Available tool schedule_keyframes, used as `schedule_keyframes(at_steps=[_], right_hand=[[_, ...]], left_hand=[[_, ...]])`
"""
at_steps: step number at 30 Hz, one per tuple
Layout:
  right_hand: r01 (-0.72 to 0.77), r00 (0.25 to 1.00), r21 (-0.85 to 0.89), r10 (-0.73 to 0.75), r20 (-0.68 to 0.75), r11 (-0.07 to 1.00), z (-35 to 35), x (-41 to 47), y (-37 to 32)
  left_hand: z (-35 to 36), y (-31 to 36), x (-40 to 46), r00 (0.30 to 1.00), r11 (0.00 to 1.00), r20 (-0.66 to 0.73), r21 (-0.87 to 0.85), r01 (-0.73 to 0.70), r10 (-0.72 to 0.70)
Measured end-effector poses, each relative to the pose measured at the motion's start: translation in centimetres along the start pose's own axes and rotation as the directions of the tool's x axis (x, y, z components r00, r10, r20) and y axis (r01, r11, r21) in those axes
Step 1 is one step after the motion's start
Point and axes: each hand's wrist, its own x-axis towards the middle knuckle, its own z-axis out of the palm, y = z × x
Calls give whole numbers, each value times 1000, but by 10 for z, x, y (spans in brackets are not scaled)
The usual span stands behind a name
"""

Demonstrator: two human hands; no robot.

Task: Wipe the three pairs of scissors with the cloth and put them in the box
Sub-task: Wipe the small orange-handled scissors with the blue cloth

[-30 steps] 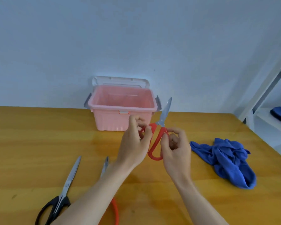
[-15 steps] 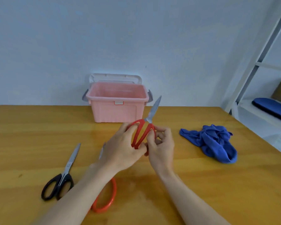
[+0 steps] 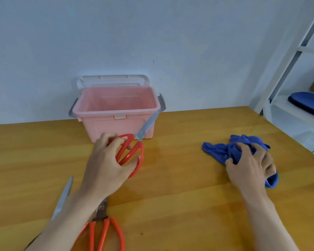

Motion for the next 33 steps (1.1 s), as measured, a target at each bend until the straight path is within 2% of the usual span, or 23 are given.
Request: schedule_keyframes(at_steps=[3, 6, 9, 14, 18, 20, 22, 27, 31, 33], right_hand=[[-12, 994, -31, 15, 111, 999, 2, 4, 1], [129, 984, 161, -147, 102, 978, 7, -2, -15], [197, 961, 402, -257, 102, 894, 9, -18, -37], [170, 951, 632, -294, 96, 756, 1, -44, -65], [158, 938, 698, -327, 115, 699, -6, -55, -88], [98, 940, 748, -307, 146, 657, -14, -54, -101], [24, 949, 820, -270, 161, 572, -18, -52, -120], [11, 949, 880, -282, 140, 475, -6, -85, -130], [-221, 876, 920, -349, 333, 324, 5, -112, -122], [-291, 844, 912, -371, 387, 289, 3, -116, -123]], left_hand=[[0, 3, -1, 1000, 1000, 13, -14, -8, 8], [4, 7, -2, 999, 1000, 34, -8, -16, 16], [3, 11, -2, 997, 998, 63, 44, -41, 38], [-11, 22, -18, 992, 997, 125, 70, -31, 22], [-24, 16, -32, 987, 991, 159, 137, -12, -10], [-28, 12, -34, 984, 988, 174, 156, 15, -43], [-35, 7, -33, 979, 984, 192, 173, 43, -76], [-42, 8, -41, 972, 989, 219, 132, 62, -90], [-42, 10, -60, 974, 984, 202, 166, 68, -101], [-38, 9, -64, 973, 978, 206, 198, 65, -106]])
